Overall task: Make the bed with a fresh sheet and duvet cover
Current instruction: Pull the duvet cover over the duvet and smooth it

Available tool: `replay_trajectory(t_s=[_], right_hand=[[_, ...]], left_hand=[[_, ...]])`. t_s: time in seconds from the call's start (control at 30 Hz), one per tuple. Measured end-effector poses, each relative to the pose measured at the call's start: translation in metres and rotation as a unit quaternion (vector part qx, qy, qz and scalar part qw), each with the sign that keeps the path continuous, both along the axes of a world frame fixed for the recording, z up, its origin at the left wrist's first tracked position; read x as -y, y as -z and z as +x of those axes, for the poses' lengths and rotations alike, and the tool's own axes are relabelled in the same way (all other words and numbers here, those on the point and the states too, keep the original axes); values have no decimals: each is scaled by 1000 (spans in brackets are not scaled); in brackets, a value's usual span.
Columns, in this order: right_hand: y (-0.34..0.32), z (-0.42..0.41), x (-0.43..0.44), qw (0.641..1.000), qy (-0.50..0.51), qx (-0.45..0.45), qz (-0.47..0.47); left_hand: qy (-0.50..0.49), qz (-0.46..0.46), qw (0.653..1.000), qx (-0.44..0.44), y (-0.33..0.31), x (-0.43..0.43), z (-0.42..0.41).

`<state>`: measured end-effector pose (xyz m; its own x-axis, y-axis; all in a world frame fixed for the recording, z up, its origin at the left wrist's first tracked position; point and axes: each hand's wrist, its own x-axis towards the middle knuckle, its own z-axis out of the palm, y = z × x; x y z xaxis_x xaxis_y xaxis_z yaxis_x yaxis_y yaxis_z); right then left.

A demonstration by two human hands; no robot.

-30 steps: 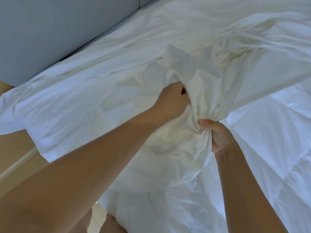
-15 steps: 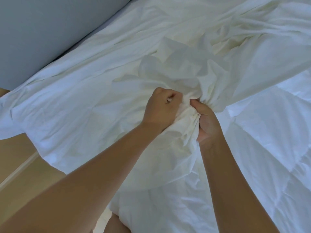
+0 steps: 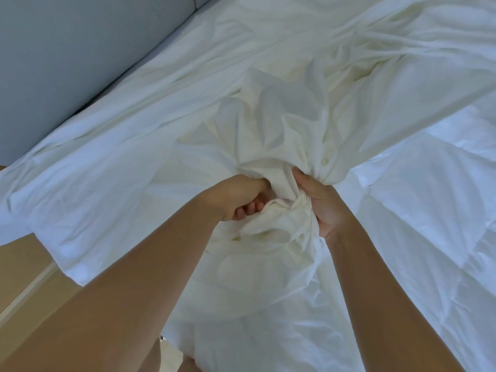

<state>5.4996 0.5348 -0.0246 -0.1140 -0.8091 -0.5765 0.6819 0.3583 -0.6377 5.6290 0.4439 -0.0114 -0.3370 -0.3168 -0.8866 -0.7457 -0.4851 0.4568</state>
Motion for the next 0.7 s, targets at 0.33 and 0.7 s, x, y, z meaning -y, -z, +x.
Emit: replay_trajectory(t_s=[0.33,0.7], right_hand=[[4,-14,-8,996,-93,-7,-3],[3,2,-1,995,6,84,-59]], left_hand=[[-108,-226,961,-115,-26,-3,-10],[36,-262,964,-6,-39,12,-22]])
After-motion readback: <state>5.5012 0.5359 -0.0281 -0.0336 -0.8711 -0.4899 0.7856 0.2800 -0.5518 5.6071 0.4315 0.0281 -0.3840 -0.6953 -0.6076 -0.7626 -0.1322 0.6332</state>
